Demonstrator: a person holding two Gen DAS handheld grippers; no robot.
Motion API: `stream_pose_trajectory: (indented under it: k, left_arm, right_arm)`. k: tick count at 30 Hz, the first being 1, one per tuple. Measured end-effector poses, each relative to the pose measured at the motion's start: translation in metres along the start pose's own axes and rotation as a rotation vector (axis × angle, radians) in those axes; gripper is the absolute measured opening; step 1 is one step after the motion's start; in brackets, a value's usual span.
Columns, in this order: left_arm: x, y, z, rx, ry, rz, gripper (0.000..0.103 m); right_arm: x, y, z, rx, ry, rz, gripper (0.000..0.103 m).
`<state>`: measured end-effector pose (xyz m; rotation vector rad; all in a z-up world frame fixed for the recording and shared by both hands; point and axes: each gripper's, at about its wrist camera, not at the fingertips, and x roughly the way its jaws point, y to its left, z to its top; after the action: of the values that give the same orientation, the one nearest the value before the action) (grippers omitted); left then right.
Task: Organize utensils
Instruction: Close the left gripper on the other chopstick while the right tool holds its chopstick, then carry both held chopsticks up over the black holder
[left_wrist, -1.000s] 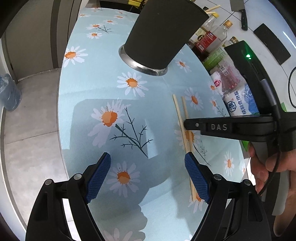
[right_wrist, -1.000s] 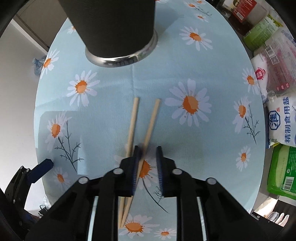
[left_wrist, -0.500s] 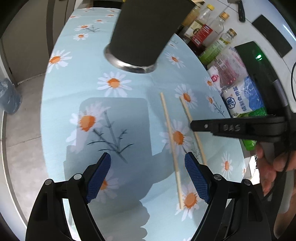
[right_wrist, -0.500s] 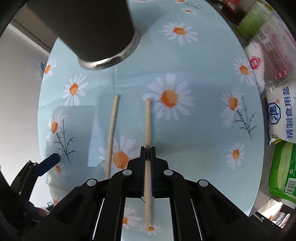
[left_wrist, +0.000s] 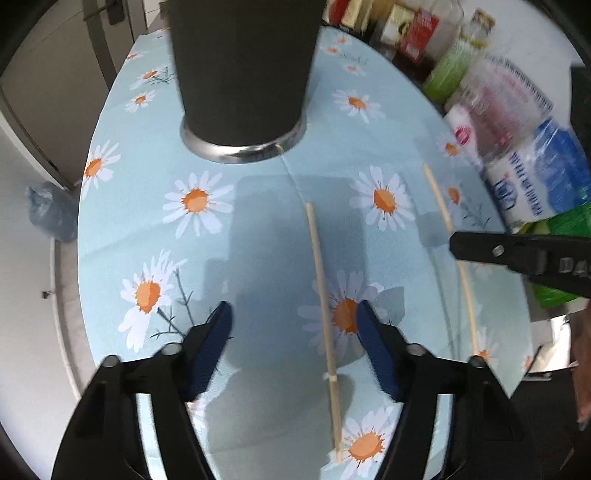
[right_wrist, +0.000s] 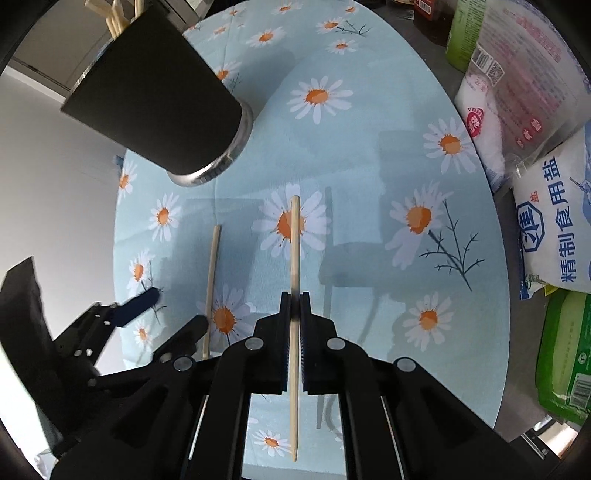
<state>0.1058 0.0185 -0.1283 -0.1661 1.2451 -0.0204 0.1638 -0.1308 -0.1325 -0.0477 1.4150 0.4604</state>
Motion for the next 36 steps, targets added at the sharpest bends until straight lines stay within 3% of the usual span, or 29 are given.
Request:
stream_pose_trajectory:
  k: [5, 10, 15, 25, 29, 36]
  left_arm:
    - [0.016, -0.019, 0.007, 0.027, 0.058, 0.059, 0.038]
    - [0.021, -0.023, 0.008, 0.001, 0.071, 0.103, 0.026]
    - [0.025, -0.027, 0.006, 0.008, 0.054, 0.155, 0.004]
    - [0.020, -0.017, -0.002, -0.089, 0.005, 0.107, 0.004]
    - [0.002, -0.013, -0.003, -0.112, -0.050, 0.081, 0.004]
    - [-0.030, -0.001, -0.007, -0.134, -0.192, -0.032, 0.004]
  right_arm:
    - [-0.001, 0.002, 0.010, -0.016, -0.011, 0.042, 0.005]
    - [-0.008, -0.004, 0.012, -0.033, -0.035, 0.073, 0.005]
    - [-0.005, -0.009, 0.012, -0.060, -0.040, 0.106, 0.005]
    - [0.013, -0.001, 0.007, -0.121, -0.004, 0.149, 0.005]
    - [0.007, 0.008, 0.011, -0.157, -0.014, 0.197, 0.005]
    - [-0.012, 0.018, 0.018, -0.215, -0.072, 0.308, 0.005]
